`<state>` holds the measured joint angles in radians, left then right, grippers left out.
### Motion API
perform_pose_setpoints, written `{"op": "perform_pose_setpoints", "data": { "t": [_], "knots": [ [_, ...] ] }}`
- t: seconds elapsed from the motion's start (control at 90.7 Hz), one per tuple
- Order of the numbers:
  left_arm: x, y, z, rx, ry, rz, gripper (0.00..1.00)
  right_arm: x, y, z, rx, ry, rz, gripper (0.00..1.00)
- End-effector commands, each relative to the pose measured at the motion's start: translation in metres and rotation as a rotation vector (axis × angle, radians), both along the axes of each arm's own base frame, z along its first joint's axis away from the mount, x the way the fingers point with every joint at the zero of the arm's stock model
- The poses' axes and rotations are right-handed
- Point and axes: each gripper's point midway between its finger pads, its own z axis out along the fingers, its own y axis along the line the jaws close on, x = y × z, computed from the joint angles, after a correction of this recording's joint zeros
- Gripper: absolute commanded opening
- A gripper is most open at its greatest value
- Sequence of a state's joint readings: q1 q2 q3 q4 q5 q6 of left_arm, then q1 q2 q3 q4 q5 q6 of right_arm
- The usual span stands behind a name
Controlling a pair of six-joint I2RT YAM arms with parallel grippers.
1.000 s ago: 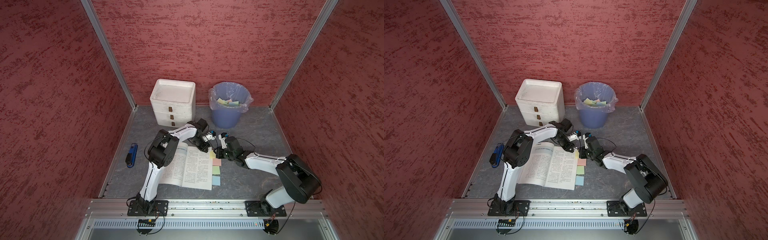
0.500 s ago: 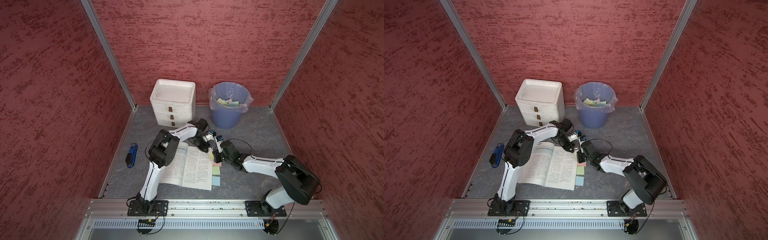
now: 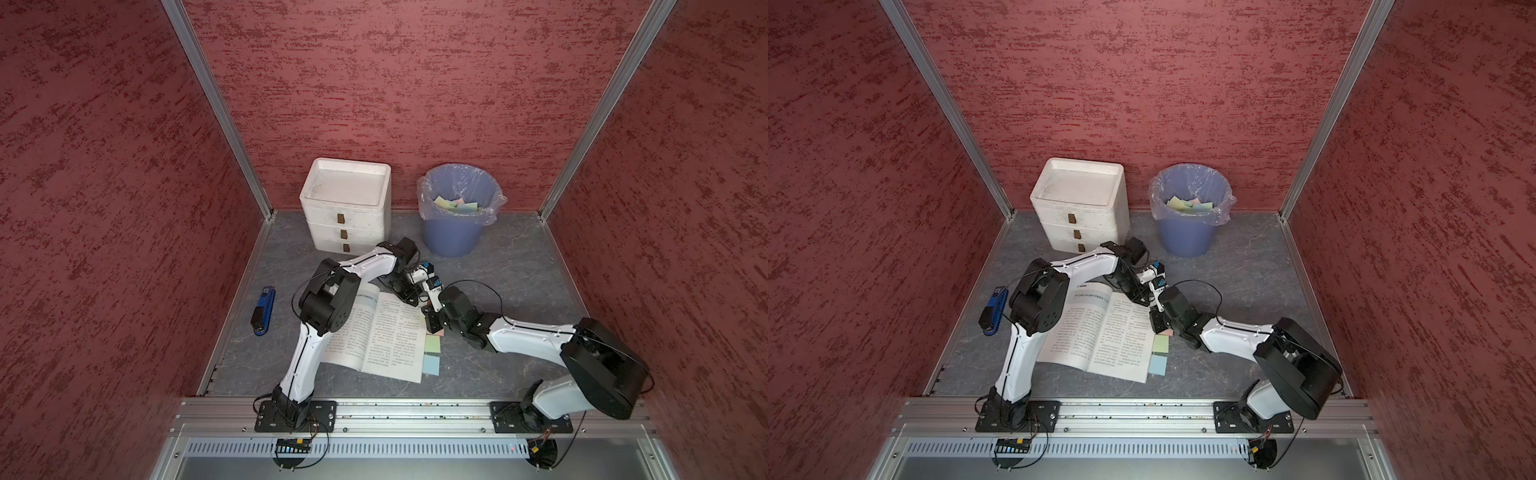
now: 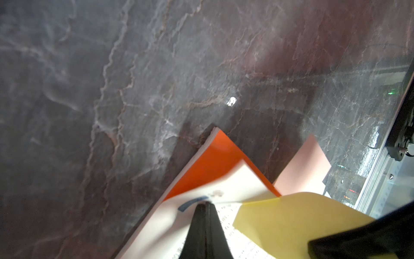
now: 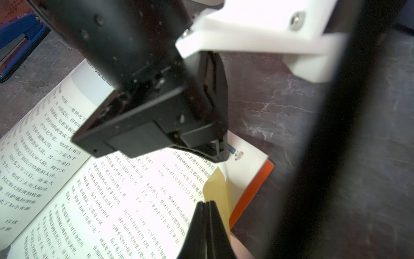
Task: Peel off the used sticky note
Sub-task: Tear off the note from the book, then place the note in the trash bin.
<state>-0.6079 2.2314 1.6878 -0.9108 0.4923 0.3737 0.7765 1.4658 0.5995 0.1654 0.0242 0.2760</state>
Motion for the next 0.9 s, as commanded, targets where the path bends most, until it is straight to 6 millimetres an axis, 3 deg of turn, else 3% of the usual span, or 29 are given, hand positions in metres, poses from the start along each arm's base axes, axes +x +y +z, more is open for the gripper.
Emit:
{"op": "perform_pose_setpoints", "data": {
  "t": [0.0, 0.099, 0.275, 0.518, 0.606, 0.727, 0.848, 0.893],
  "knots": [
    [0.0, 0.006, -0.022, 0.05, 0.009, -0.01, 0.0, -0.004, -0.012, -0.001, -0.042, -0.007, -0.04, 0.0],
    [0.0, 0.006, -0.021, 0.051, 0.007, -0.01, 0.0, -0.004, -0.022, -0.002, -0.063, -0.018, -0.076, 0.0],
    [0.0, 0.008, -0.021, 0.054, 0.008, -0.01, 0.0, -0.016, -0.022, 0.005, -0.019, -0.038, -0.04, 0.0],
    [0.001, 0.007, -0.018, 0.048, 0.002, -0.011, 0.0, -0.034, -0.013, 0.038, 0.071, -0.063, 0.014, 0.0],
    [0.001, 0.007, -0.006, 0.03, 0.0, -0.008, 0.0, -0.039, -0.017, 0.065, 0.105, -0.082, 0.003, 0.0],
    [0.003, 0.015, 0.028, -0.024, -0.03, 0.006, 0.0, -0.035, -0.037, 0.115, 0.124, -0.15, -0.081, 0.0],
    [0.001, 0.038, 0.069, -0.095, -0.058, 0.034, 0.0, -0.028, -0.056, 0.187, 0.153, -0.25, -0.161, 0.0],
    [-0.003, 0.051, 0.081, -0.11, -0.071, 0.037, 0.05, -0.022, -0.064, 0.212, 0.15, -0.282, -0.194, 0.0]
  ]
}}
